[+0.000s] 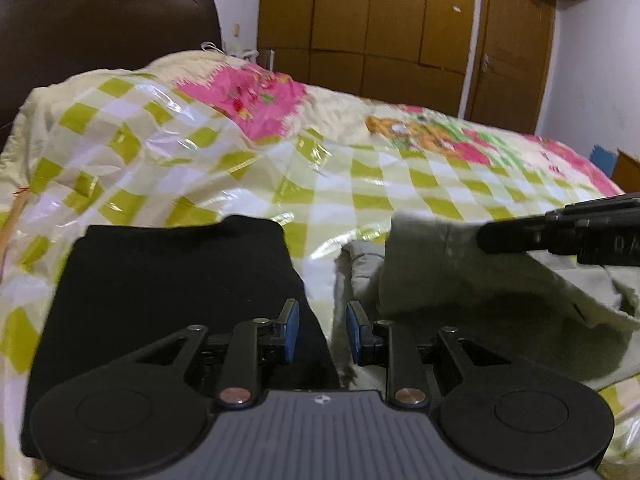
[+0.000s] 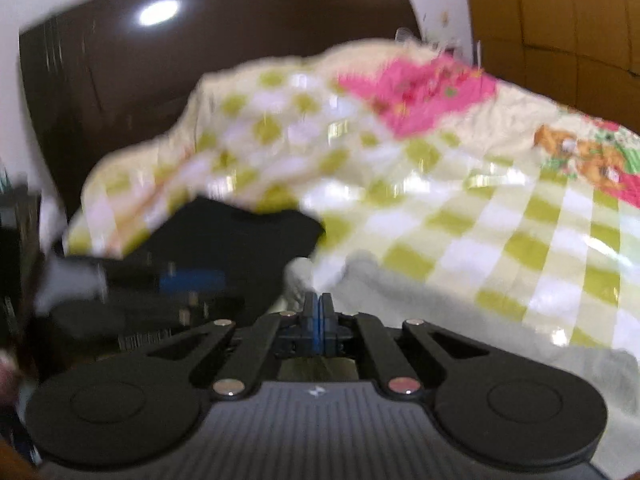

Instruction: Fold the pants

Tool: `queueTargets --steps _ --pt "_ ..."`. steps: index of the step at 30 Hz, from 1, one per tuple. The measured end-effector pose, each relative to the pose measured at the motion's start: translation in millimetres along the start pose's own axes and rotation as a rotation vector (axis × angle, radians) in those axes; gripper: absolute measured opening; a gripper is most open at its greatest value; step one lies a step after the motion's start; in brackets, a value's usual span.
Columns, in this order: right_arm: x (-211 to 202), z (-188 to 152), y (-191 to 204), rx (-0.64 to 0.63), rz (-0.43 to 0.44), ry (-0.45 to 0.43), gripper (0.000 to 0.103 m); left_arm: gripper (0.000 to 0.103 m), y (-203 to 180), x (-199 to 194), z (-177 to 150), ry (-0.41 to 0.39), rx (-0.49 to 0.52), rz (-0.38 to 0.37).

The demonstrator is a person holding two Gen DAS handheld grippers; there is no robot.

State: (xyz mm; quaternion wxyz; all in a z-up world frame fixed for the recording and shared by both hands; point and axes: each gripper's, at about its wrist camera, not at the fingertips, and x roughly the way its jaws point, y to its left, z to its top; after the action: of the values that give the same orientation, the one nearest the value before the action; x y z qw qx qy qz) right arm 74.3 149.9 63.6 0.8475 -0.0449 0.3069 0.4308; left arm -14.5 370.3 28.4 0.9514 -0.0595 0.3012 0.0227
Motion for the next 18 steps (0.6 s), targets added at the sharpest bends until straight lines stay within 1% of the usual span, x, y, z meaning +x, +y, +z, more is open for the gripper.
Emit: queueTargets --steps 2,3,5,6,8,9,10,12,13,14,16,18 --pt "-3.2 3.6 7.7 0.0 0.028 -0.022 0.001 0.039 2.2 -6.0 -0.3 -0.009 -0.008 0.0" --pt "-0.7 0.1 16.1 -0.037 0.035 -0.009 0.001 0.04 2.1 -6.9 -0.6 -0.009 -0.007 0.002" --pt "12.6 -15.6 31.7 -0.126 0.03 0.048 0.001 0.04 -1.6 -7.1 -3.2 -0.002 0.005 0.004" --pt "23.1 -28.0 37.2 -0.161 0.023 0.096 0.002 0.04 -5.0 -5.9 -5.4 0.006 0.01 -0.002" --pt "42.7 -51.1 40.4 -0.195 0.011 0.194 0.002 0.04 -14.1 -1.5 -11.1 0.031 0.018 -0.035" --pt "47.9 -58.8 39.9 -0.202 0.001 0.23 0.004 0.04 -19.9 1.3 -14.1 0.042 0.032 -0.049" --pt "47.9 -63.6 37.4 -0.185 -0.002 0.245 0.005 0.04 -27.3 4.8 -17.4 0.054 0.052 -0.058" --pt "37.5 -63.0 29.0 -0.136 0.02 0.233 0.007 0.041 -40.8 15.6 -23.3 0.087 0.089 -0.075" --pt "31.3 -61.7 25.6 -0.134 0.022 0.221 0.007 0.042 -45.7 22.5 -26.0 0.108 0.099 -0.075" --pt "22.2 -60.4 21.3 -0.139 0.014 0.206 0.009 0.043 -49.8 29.1 -28.7 0.131 0.11 -0.068" --pt "6.2 -59.8 13.1 -0.139 -0.011 0.195 0.009 0.044 -57.3 36.4 -33.2 0.163 0.138 -0.053" --pt "-13.2 -61.3 -3.8 -0.107 -0.049 0.196 0.009 0.044 -62.0 39.0 -34.9 0.181 0.164 -0.023"
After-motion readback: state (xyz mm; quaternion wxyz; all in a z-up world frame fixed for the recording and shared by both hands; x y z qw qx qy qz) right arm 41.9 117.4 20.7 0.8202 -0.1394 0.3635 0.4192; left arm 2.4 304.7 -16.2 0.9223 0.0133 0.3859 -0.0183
